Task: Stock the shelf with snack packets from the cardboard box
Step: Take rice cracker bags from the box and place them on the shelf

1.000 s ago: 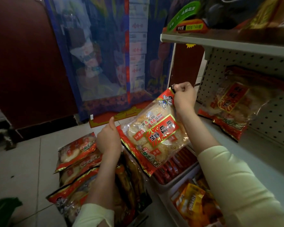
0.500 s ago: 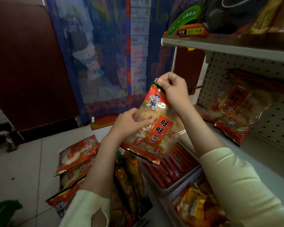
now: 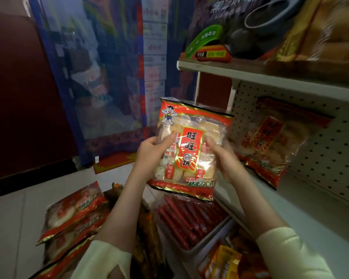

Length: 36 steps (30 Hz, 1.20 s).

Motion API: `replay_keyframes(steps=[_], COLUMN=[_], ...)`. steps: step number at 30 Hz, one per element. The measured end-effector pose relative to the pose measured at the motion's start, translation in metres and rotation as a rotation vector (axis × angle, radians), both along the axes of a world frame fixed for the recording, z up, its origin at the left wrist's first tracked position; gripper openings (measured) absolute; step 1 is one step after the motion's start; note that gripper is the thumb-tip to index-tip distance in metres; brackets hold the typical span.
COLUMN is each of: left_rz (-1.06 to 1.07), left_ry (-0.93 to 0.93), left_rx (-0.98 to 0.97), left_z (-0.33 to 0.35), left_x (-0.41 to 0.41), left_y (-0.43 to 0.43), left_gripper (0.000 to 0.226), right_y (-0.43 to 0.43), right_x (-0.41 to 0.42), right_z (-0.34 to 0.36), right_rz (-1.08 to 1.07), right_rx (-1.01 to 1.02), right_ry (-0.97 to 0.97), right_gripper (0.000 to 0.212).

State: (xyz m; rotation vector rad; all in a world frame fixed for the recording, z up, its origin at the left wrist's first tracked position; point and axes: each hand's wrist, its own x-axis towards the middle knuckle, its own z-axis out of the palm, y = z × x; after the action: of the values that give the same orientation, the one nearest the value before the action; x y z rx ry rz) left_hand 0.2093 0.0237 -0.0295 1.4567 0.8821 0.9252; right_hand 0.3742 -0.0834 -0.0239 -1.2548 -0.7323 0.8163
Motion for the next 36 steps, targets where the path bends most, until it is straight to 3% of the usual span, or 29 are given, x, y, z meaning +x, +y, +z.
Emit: replay_keyframes(steps=[2, 6, 10, 12, 14, 17, 21, 26, 29, 36], left_rz=[-0.043, -0.087, -0.114, -0.221, -0.343, -0.475, -0.469, -0.477, -0.468, -0.493], left_ry=[-0.023, 0.0, 0.151, 0.239, 0.28, 0.213, 0.138, 0.156, 0.188, 0.276], left_rx=[-0.017, 0.04, 0.216, 0.266, 0.293, 0.287, 0.352, 0.36, 0.355, 0.391], left_z=[0.003, 0.014, 0.026, 0.028, 0.022, 0.006, -0.008, -0.014, -0.015, -0.017], left_x=[0.015, 0.052, 0.098, 0.12, 0.135, 0.156, 0.172, 0.179, 0.175, 0.169], left_y=[0.001, -0.004, -0.019, -0.035, -0.047, -0.059, -0.06, -0.055, -0.054, -0.058], left_gripper=[0.046, 0.055, 0.057, 0.066, 0.064, 0.061, 0.068, 0.069, 0.068, 0.085], right_y=[-0.009, -0.021, -0.038, -0.052, -0.06, -0.065, -0.064, -0.06, -0.056, -0.059], right_x=[0.009, 0.036, 0.07, 0.087, 0.094, 0.103, 0.099, 0.097, 0.094, 0.09], right_z=[-0.005, 0.001, 0.014, 0.018, 0.014, -0.001, -0.005, -0.012, -0.016, -0.016], right_rz=[0.113, -0.079, -0.301, -0.421, -0.499, -0.609, -0.73, -0.933, -0.966, -0.797], right_rx=[0.006, 0.071, 0.058, 0.107, 0.081, -0.011, -0.032, -0.156, -0.163, -0.102], right_ry=[0.044, 0.113, 0.045, -0.024, -0.102, -0.236, -0.321, -0.525, -0.513, -0.286], right_gripper=[0.054, 0.033, 0.062, 0.048, 0.051, 0.063, 0.065, 0.109, 0.123, 0.122])
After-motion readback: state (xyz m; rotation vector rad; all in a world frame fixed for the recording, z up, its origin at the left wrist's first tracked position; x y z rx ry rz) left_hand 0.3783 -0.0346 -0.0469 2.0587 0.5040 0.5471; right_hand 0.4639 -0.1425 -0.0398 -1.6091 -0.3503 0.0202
